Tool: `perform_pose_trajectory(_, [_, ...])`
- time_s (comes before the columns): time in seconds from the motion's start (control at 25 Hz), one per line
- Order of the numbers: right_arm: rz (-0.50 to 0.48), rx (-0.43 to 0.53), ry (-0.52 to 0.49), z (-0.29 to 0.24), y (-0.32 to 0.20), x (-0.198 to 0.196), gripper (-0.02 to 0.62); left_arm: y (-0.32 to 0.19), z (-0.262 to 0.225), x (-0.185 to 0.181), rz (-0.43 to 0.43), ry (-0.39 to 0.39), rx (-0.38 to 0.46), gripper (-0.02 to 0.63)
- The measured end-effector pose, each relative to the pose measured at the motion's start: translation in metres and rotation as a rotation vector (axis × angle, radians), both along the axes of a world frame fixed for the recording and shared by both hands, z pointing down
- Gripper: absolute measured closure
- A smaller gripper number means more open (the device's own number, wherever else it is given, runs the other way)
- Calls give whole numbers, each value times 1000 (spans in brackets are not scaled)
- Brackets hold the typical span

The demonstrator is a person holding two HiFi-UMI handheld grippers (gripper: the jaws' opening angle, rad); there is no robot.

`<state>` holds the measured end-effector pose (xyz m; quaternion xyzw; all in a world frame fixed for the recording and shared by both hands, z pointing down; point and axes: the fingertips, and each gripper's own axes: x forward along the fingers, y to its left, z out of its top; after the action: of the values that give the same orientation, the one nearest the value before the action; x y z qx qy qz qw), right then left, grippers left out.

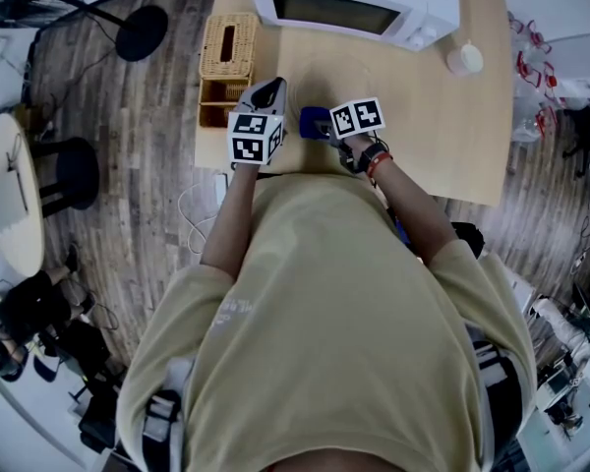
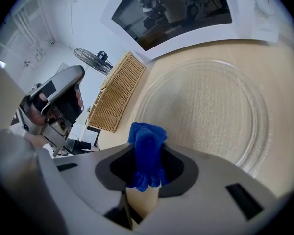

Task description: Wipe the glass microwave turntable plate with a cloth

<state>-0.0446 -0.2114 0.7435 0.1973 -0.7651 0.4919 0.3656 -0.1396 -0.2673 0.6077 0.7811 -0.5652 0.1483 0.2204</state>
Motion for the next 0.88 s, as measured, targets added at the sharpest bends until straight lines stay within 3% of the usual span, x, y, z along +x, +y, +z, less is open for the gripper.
perform_pose_trajectory(0.48, [-9, 13, 10, -1, 7, 31, 480, 4, 5, 9, 15, -4, -12, 586])
perform_pose_trajectory(0.88, [61, -10, 8, 0, 5, 69, 477, 3, 6, 28, 35, -4, -13, 586])
